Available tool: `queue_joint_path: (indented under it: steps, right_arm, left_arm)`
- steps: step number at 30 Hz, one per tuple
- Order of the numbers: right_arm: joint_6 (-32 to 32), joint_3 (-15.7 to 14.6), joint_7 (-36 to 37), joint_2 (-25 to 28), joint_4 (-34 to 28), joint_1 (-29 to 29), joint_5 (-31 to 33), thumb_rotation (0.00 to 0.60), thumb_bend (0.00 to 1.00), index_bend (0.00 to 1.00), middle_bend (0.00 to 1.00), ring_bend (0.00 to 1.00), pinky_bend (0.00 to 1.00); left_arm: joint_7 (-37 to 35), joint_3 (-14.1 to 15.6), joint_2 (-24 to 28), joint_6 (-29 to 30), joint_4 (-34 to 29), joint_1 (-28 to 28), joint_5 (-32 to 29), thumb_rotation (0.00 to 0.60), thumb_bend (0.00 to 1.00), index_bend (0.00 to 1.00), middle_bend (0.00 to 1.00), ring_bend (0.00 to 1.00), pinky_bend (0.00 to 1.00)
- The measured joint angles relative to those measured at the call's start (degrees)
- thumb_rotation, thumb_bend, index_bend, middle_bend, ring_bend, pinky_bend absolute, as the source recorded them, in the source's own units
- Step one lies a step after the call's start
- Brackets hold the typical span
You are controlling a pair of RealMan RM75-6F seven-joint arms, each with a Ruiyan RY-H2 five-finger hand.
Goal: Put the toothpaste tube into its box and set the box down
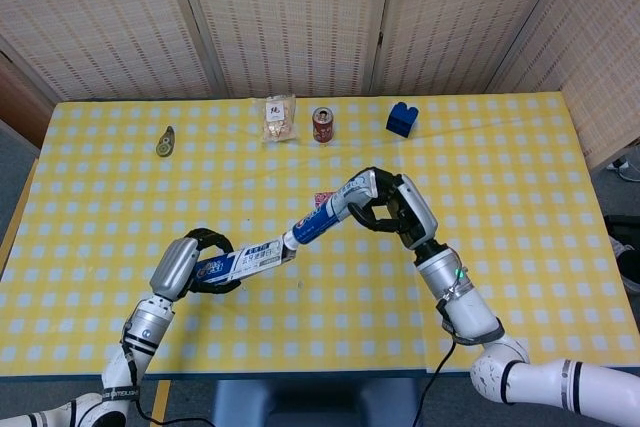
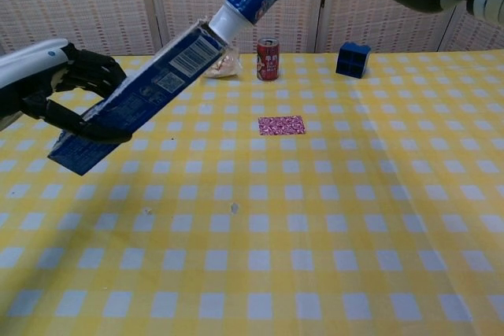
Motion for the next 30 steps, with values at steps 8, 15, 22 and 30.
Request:
queue_joint_path:
  steps: [8, 15, 22, 30]
  right_arm:
    - [-0.56, -0.07, 0.51, -2.75, 1.83, 0.92, 0.31, 0.6, 0.39, 0.9, 0.82, 0.79, 0.8]
    - [-0.96, -0.84, 0.88, -5.61, 2.72, 1.6, -0.11, 0.6, 0.39, 0.9, 0.82, 0.79, 0.8]
    - [-0.91, -1.9, -2.6, -7.64, 2.58, 2.46, -0.52, 0.6, 0.39, 0.9, 0.82, 0.79, 0.79]
    - [-0.36, -2.42, -8.47, -9.53, 2.09, 3.45, 0.79, 0.6, 0.39, 0.9, 0.82, 0.78, 0.78]
  left_arm:
    - [0.62, -0.26, -0.29, -0.27, -0.41, -0.36, -0.41, 0.6, 0.15, 0.57, 0.58, 0.43, 0.28]
    - [0.35, -0.76, -0.74, -0.36, -0.07, -0.57, -1.05, 0.6, 0.15, 0.57, 0.58, 0.43, 0.28]
    - [-2.06, -1.55, -2.18, -0.09, 0.76, -0.47, -2.13, 0.6, 0.15, 0.57, 0.58, 0.43, 0.28]
    - [-5.43, -2.85, -4.03, 1.5, 1.51, -0.26, -1.57, 0.6, 0.15, 0.57, 0.58, 0.43, 0.28]
